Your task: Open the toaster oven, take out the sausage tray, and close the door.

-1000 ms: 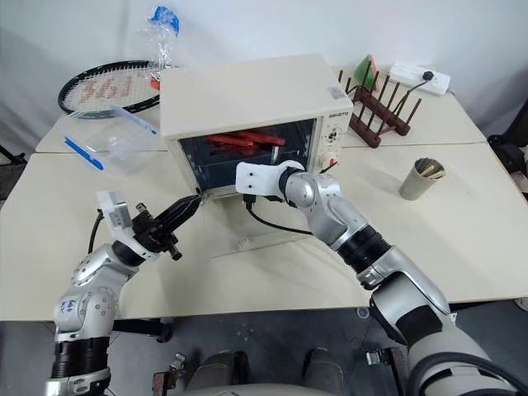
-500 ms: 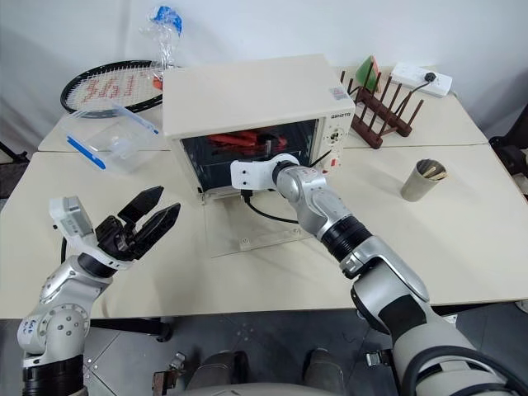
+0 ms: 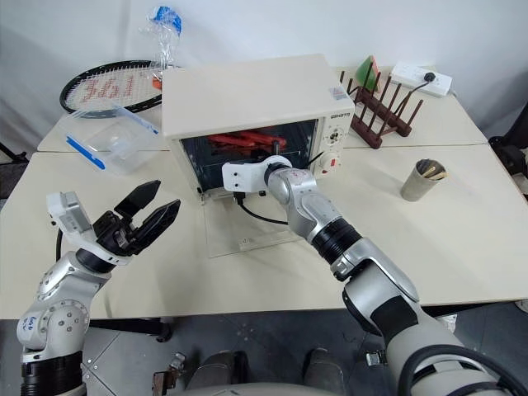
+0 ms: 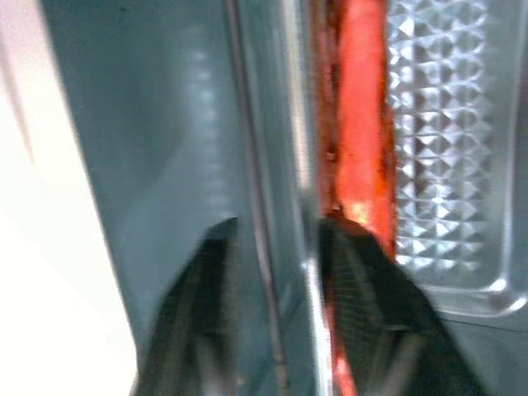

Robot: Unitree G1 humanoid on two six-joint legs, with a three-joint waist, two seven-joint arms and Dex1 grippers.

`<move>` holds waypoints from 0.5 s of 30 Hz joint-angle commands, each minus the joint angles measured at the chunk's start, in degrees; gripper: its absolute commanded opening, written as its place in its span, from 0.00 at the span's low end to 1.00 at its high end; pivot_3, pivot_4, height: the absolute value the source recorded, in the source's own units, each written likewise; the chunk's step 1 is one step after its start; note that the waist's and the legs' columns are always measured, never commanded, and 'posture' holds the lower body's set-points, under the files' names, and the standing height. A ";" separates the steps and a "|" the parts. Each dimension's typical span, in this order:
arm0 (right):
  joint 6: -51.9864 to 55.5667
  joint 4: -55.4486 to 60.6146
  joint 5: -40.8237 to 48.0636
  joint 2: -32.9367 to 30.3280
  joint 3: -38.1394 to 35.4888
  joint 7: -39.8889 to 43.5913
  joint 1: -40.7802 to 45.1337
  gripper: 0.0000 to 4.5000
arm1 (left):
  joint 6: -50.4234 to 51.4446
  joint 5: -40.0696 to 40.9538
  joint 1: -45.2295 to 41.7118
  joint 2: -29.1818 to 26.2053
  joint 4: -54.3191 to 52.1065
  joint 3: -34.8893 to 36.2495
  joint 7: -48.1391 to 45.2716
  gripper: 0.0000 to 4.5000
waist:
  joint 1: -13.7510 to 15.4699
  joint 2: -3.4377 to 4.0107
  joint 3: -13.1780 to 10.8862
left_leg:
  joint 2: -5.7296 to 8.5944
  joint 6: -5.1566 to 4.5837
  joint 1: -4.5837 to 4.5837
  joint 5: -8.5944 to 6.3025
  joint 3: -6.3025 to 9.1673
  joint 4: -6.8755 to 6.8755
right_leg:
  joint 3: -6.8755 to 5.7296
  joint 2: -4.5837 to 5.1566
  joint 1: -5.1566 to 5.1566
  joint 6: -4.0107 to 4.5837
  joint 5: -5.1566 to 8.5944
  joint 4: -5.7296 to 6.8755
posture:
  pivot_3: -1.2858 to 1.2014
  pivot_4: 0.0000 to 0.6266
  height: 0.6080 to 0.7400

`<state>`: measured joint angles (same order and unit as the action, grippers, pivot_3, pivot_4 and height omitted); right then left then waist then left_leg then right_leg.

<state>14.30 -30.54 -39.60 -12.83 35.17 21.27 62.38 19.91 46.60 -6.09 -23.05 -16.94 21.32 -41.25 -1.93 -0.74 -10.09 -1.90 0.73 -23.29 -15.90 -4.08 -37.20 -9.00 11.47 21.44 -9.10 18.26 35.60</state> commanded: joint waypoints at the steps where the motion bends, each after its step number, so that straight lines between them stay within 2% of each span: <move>1: 1.35 2.23 -1.40 -0.10 -1.14 -0.55 -0.80 0.05 | -1.03 -0.31 -0.20 -0.63 0.08 0.13 -0.26 1.00 | 0.05 0.00 0.00 | 0.00 0.00 0.00 0.00 0.00 -0.01 | 0.00 0.00 0.00 0.00 0.00 0.00 | 0.52 0.24 1.00; 2: 1.40 2.63 -1.62 -0.20 -1.22 -0.61 -0.75 0.01 | -1.05 -0.35 -0.24 -0.72 0.19 0.16 -0.33 1.00 | 0.06 -0.01 0.00 | 0.00 0.00 0.00 0.00 0.00 0.00 | 0.00 0.00 0.00 0.00 0.00 0.00 | 0.52 0.24 1.00; 7: 1.81 7.01 -3.29 -1.03 -2.16 -1.56 -1.94 0.01 | -0.94 -0.76 -1.24 -1.64 1.37 -0.13 -0.63 1.00 | 0.12 -0.01 0.00 | 0.00 0.00 0.00 0.00 0.00 0.02 | 0.00 0.00 0.01 0.00 0.00 0.00 | 0.52 0.24 1.00; 15: 1.92 19.17 -6.86 -4.43 -1.68 0.04 -9.70 0.01 | -0.49 -1.82 -2.97 -3.52 3.60 -1.52 -2.34 1.00 | 0.20 -0.01 0.00 | 0.01 0.02 -0.01 -0.01 0.02 0.06 | -0.01 0.00 0.02 0.00 0.00 -0.01 | 0.52 0.24 1.00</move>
<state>16.25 -15.45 -45.56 -16.55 35.04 21.12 53.19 19.91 44.76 -8.56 -25.67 -12.55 19.85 -42.62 -1.73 -0.75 -10.09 -1.90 0.75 -23.31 -15.92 -4.06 -37.14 -9.01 11.47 21.46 -9.10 18.26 35.58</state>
